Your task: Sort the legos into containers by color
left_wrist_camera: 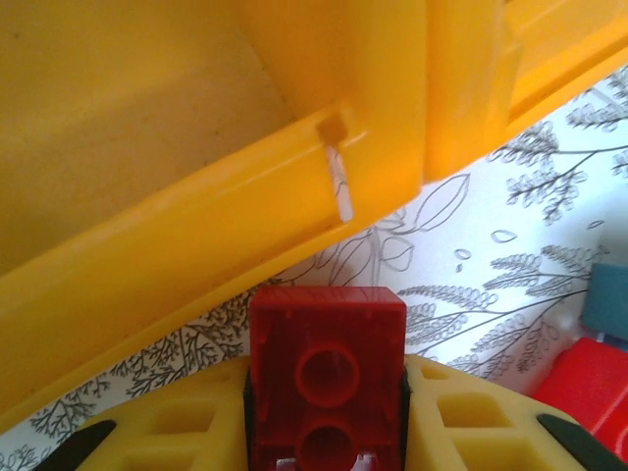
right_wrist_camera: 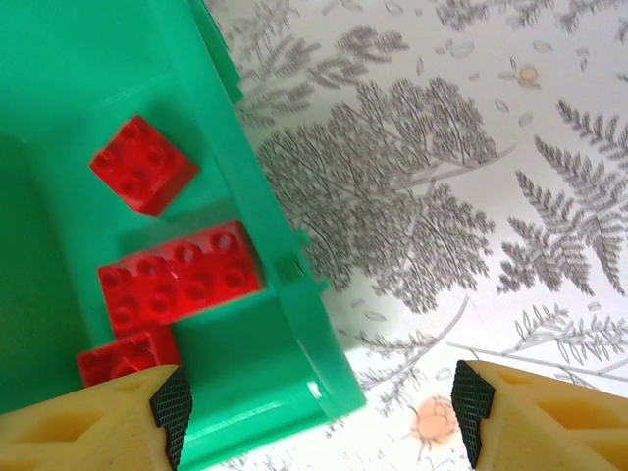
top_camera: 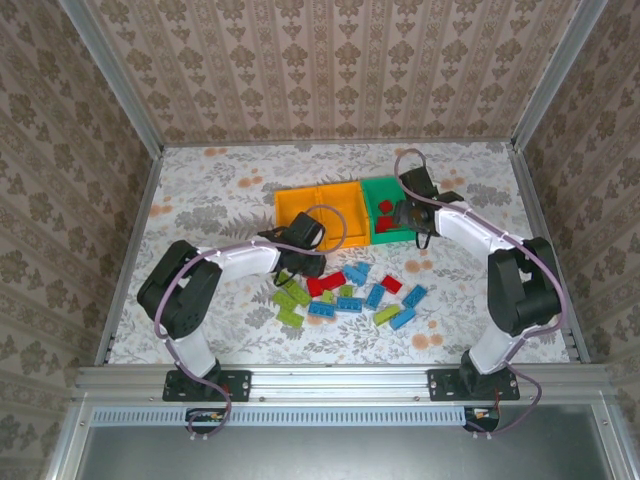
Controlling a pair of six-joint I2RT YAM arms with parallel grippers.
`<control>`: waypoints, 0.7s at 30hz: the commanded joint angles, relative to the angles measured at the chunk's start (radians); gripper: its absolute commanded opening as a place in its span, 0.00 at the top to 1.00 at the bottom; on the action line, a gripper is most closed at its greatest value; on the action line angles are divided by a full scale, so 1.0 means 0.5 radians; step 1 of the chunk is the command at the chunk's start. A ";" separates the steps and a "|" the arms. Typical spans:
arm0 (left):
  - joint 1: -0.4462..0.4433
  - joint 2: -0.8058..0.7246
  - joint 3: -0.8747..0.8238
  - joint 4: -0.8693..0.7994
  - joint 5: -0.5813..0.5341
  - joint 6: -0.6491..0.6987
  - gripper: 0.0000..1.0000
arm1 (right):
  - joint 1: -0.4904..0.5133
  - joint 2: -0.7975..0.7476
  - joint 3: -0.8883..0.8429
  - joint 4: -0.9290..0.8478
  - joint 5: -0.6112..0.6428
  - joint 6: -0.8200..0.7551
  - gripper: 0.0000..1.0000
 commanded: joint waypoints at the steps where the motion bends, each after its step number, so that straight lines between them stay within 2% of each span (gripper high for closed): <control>1: 0.019 -0.108 0.105 0.039 0.091 0.012 0.72 | -0.001 -0.141 -0.155 -0.051 0.000 0.026 0.26; 6: 0.021 -0.127 0.308 0.076 0.161 0.067 0.72 | 0.003 -0.373 -0.415 0.022 -0.187 0.187 0.27; 11: 0.026 0.035 0.642 0.151 0.354 0.130 0.71 | 0.082 -0.525 -0.574 0.021 -0.274 0.306 0.27; 16: 0.026 0.342 1.090 0.141 0.628 0.144 0.71 | 0.142 -0.632 -0.688 0.042 -0.314 0.144 0.27; 21: 0.026 0.606 1.405 0.147 0.819 0.032 0.70 | 0.155 -0.688 -0.772 -0.023 -0.288 0.051 0.27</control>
